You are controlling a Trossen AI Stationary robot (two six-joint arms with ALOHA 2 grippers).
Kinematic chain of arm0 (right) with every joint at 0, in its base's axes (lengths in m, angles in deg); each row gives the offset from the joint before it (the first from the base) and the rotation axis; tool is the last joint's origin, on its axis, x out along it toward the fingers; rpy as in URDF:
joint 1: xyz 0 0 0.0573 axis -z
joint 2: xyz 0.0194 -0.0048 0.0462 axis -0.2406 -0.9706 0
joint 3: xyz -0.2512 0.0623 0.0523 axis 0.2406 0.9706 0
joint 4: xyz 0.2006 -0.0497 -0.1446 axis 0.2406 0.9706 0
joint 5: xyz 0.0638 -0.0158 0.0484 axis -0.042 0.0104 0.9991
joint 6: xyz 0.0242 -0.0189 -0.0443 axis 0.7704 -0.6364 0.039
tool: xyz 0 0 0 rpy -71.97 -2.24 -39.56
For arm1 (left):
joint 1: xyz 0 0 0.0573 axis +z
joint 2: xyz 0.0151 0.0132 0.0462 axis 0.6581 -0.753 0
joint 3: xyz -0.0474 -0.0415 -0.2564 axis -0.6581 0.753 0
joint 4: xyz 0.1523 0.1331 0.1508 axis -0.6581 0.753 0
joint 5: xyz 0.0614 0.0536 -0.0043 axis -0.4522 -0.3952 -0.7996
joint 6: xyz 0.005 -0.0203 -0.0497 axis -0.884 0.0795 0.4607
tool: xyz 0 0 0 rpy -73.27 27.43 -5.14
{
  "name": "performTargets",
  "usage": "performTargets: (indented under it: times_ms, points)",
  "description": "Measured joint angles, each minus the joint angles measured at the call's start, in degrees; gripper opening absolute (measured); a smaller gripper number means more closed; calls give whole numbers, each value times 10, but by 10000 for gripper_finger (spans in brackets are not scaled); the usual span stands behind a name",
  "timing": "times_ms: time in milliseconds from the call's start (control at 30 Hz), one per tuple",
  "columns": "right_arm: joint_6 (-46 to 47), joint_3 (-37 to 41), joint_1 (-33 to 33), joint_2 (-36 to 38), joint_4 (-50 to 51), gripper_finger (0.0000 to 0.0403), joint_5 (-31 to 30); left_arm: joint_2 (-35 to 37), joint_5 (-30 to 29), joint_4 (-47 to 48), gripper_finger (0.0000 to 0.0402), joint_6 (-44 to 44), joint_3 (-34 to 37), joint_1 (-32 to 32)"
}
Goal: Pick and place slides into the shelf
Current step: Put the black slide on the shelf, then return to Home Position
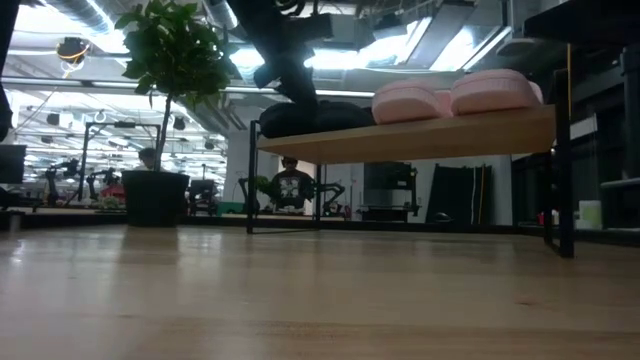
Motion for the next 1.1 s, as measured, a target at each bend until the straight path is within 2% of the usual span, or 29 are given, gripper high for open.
performTargets:
  times_ms: [400,600,933,1100]
  points:
    - [-1,0,0,0,-14,4,0,-12,32,14,0,27,-1,4]
    - [-2,0,0,0,-14,4,0,-17,19,-11,0,-19,-5,-17]
    - [-5,0,0,0,-13,4,0,-17,-58,-14,0,-71,-50,-62]
    - [-5,0,0,0,-12,4,0,-17,-98,-11,0,-82,-50,-70]
